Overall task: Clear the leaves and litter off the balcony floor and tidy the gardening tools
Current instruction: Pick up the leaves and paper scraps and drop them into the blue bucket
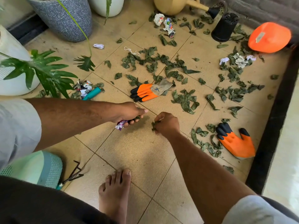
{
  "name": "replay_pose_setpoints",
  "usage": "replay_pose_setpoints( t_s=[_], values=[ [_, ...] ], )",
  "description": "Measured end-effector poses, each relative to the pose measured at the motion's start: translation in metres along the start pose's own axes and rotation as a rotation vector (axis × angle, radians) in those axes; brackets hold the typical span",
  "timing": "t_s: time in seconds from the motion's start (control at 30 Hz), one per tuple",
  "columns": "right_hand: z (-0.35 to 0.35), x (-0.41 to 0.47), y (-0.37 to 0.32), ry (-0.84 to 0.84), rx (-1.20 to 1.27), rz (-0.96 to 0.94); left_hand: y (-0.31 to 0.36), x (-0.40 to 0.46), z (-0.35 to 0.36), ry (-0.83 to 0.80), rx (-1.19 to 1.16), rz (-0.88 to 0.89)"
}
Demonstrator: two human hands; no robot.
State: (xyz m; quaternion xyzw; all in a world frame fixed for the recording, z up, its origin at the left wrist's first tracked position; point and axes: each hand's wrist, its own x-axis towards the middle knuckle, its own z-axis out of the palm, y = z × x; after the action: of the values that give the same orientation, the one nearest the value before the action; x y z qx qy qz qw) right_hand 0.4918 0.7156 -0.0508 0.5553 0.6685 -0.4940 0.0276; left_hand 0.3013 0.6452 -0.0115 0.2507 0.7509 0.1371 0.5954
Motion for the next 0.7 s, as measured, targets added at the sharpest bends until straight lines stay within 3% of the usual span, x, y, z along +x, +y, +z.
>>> replay_pose_setpoints(
  t_s=[0.07, 0.17, 0.2, 0.23, 0.3, 0.4, 0.5, 0.6, 0.7],
  values=[
    [-0.013, 0.004, -0.017, -0.029, 0.319, 0.112, 0.003, 0.000, 0.004, 0.009, -0.018, 0.006],
    [-0.028, 0.006, -0.045, -0.051, 0.498, 0.113, 0.009, 0.005, 0.005, 0.063, -0.069, 0.000],
    [-0.031, 0.005, -0.053, -0.058, 0.512, 0.103, 0.009, 0.006, 0.006, 0.094, -0.085, 0.012],
    [-0.032, 0.004, -0.060, -0.064, 0.523, 0.096, 0.018, 0.004, 0.004, 0.024, -0.077, 0.062],
    [-0.029, -0.002, -0.072, -0.060, 0.523, 0.085, 0.019, -0.004, 0.010, 0.078, -0.133, 0.005],
    [-0.017, -0.008, -0.082, 0.040, 0.384, 0.055, -0.045, -0.035, 0.096, 0.103, -0.378, -0.159],
    [-0.018, -0.016, -0.086, 0.168, 0.238, -0.002, -0.155, -0.061, 0.197, 0.083, -0.104, -0.186],
    [-0.026, -0.020, -0.086, 0.170, 0.262, 0.007, -0.142, -0.053, 0.186, 0.010, -0.140, -0.207],
    [-0.035, -0.021, -0.081, 0.124, 0.327, 0.028, -0.140, -0.049, 0.184, 0.090, -0.259, -0.235]
  ],
)
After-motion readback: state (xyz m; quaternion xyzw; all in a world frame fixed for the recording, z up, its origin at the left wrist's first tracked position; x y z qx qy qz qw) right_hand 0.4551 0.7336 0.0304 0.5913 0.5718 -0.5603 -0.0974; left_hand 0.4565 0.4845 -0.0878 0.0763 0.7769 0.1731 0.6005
